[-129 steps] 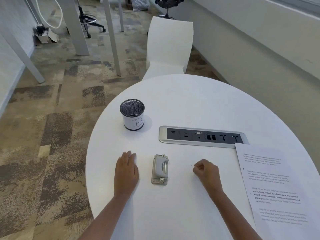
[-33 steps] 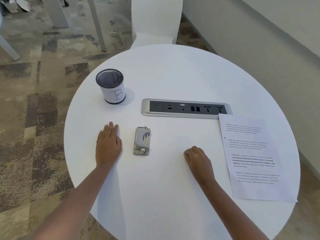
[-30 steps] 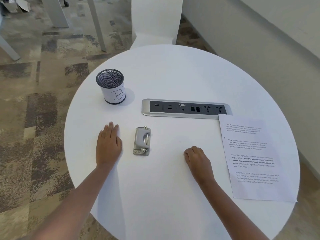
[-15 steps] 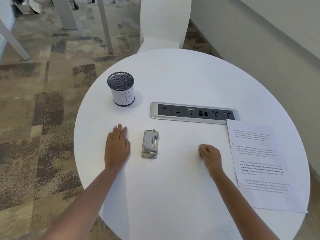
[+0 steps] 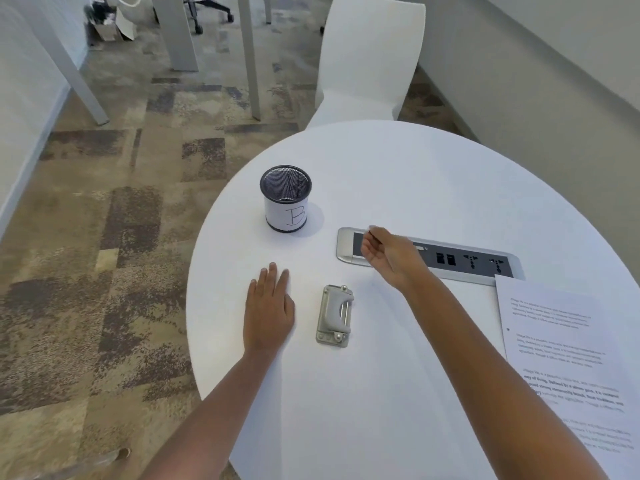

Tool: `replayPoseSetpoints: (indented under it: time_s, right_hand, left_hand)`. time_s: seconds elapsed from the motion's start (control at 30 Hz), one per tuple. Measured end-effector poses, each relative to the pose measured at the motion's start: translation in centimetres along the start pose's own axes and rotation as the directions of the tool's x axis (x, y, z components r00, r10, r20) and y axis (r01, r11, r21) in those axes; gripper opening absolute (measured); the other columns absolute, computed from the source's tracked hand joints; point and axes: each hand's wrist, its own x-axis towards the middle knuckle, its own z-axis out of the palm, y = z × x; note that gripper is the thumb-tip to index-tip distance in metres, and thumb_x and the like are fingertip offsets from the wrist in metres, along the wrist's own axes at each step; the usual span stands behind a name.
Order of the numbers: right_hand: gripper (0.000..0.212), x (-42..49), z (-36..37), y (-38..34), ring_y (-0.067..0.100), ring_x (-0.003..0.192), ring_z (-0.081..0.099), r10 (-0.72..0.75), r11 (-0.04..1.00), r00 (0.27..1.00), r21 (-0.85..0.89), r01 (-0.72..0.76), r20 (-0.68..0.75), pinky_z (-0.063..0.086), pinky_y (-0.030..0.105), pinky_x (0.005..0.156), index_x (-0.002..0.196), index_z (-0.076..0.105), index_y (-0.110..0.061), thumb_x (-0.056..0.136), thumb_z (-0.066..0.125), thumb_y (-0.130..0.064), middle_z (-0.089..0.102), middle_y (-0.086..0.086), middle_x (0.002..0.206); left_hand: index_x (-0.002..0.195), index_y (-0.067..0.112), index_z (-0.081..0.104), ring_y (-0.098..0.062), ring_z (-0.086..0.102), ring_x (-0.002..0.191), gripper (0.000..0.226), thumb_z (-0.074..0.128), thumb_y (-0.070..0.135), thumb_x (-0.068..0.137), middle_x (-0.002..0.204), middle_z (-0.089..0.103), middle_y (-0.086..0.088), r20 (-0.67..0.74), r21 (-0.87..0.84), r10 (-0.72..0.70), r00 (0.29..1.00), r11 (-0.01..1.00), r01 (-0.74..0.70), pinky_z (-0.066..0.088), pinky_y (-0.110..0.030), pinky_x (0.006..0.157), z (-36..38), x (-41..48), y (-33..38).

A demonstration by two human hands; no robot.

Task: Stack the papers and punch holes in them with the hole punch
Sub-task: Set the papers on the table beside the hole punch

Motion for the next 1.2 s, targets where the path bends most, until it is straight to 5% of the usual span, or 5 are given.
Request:
replayPoseSetpoints:
  time_s: [0.3,0.63,0.93,1.1,1.2]
  right_hand:
    - [0.023,5.0,10.0,-1.9,0.011,0.057,0.046,-0.115,0.933,0.991,-0.337,0.13,0.065,0.046,0.012,0.05,0.063,0.053,-0.007,0.086,0.052,-0.002,0.049,0.005,0.063]
    - [0.024,7.3,13.9,-1.4,0.019,0.064,0.04,-0.382,0.513,0.892,-0.748,0.421,0.24,0.038,0.033,0.064,0.08,0.053,0.025,0.071,0.04,0.007,0.056,0.044,0.083]
    - [0.02,8.1,14.0,-1.2,0.014,0.063,0.036,-0.425,0.309,0.865,-0.855,0.416,0.267,0.029,0.024,0.059,0.076,0.056,0.019,0.069,0.043,0.004,0.045,0.033,0.067]
    - [0.022,7.8,14.0,-1.5,0.019,0.066,0.048,-0.399,0.423,0.876,-0.793,0.439,0.272,0.05,0.044,0.071,0.078,0.058,0.021,0.073,0.039,0.011,0.061,0.029,0.073]
    - [0.028,7.8,13.9,-1.6,0.017,0.06,0.054,-0.386,0.5,0.891,-0.757,0.421,0.241,0.052,0.027,0.068,0.087,0.065,0.011,0.078,0.038,0.011,0.06,0.012,0.075]
  left_hand:
    - [0.121,0.008,0.059,-0.032,0.056,0.118,0.049,0.035,0.019,0.08,0.13,0.057,-0.017,0.022,0.005,0.003,1.0,1.0,-0.003,0.045,-0.046,0.096,0.0,0.9,-0.1]
    - [0.123,0.009,0.058,-0.031,0.055,0.119,0.048,0.035,0.018,0.082,0.132,0.056,-0.015,0.004,0.015,0.004,1.0,1.0,-0.004,0.033,-0.042,0.104,0.3,0.7,-0.2]
    - [0.123,0.011,0.058,-0.029,0.055,0.12,0.048,0.035,0.02,0.081,0.132,0.056,-0.013,0.02,0.003,-0.006,1.0,1.0,0.006,0.037,-0.042,0.104,0.3,0.9,-0.2]
    - [0.123,0.011,0.059,-0.029,0.054,0.12,0.048,0.035,0.02,0.081,0.132,0.056,-0.012,0.034,0.009,-0.011,0.999,1.0,0.01,0.044,-0.042,0.1,0.2,0.9,-0.2]
    - [0.122,0.011,0.059,-0.029,0.055,0.12,0.048,0.036,0.019,0.081,0.132,0.056,-0.013,0.032,0.02,-0.004,0.999,1.0,0.004,0.044,-0.044,0.099,0.2,0.9,-0.2]
